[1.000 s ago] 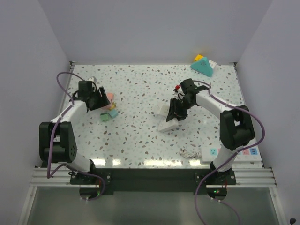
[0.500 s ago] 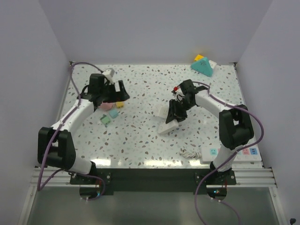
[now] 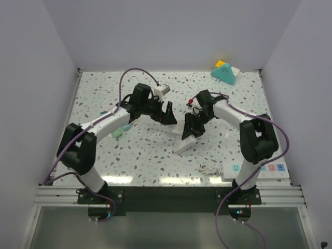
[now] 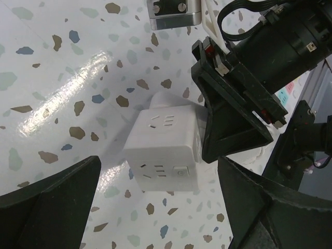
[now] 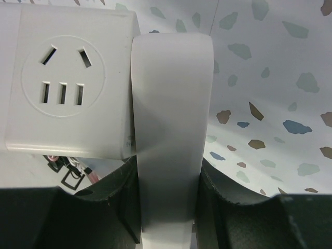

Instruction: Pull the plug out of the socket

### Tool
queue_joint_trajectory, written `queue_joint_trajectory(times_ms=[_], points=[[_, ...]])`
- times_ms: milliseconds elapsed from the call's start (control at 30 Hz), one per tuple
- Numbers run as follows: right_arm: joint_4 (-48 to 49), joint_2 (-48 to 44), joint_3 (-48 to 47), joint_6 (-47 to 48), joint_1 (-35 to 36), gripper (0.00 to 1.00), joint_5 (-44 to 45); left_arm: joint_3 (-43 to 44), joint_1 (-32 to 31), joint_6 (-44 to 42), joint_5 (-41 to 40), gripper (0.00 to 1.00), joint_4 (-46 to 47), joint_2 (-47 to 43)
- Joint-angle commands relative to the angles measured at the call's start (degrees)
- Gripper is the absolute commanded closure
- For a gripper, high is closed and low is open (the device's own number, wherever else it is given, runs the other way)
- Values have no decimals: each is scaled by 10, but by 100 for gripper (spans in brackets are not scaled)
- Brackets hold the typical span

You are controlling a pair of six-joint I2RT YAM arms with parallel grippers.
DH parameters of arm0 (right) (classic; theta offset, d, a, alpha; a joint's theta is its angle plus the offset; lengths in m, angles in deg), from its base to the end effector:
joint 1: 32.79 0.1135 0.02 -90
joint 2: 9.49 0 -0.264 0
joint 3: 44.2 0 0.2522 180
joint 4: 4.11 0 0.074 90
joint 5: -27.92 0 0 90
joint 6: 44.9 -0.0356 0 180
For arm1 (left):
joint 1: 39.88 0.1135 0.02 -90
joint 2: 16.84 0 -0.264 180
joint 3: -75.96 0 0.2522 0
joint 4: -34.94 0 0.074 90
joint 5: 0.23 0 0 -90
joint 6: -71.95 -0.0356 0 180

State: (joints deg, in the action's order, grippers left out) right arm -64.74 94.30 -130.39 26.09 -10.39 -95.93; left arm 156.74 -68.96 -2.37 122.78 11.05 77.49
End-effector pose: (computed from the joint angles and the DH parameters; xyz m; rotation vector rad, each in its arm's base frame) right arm 0.3109 0.1496 0.1922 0.1809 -2.9656 -0.9535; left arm 0.3118 -0.1956 0.2545 0.5992 2.2325 -1.0567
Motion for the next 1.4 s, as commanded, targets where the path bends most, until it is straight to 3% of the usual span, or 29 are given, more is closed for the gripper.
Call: queue_joint_trajectory(times_ms=[0, 433, 500, 600, 633, 667, 867, 1067, 1367], points=[[-7, 6, -13, 27, 5, 100, 12, 43, -16, -49, 10, 0, -19, 22], [13, 2, -14, 20, 5, 100, 0, 37, -59, -34, 43, 1, -16, 97], [19, 1, -11, 18, 5, 100, -2, 23, -60, -22, 49, 14, 6, 98], [21, 4, -9, 16, 5, 100, 8, 5, -58, -9, 60, 58, 26, 104], [18, 6, -7, 15, 5, 100, 15, 1, -59, -7, 60, 87, 29, 104], [17, 8, -5, 14, 5, 100, 34, 0, -58, -1, 59, 99, 35, 101], [-12, 50, 10, -25, 5, 100, 168, -35, -39, 42, 67, 100, 92, 49], [-1, 95, 47, -70, -7, 100, 273, -123, 58, 118, 127, 100, 209, -17], [-6, 81, 46, -65, -7, 100, 309, -85, 92, 81, 91, 100, 102, -79]])
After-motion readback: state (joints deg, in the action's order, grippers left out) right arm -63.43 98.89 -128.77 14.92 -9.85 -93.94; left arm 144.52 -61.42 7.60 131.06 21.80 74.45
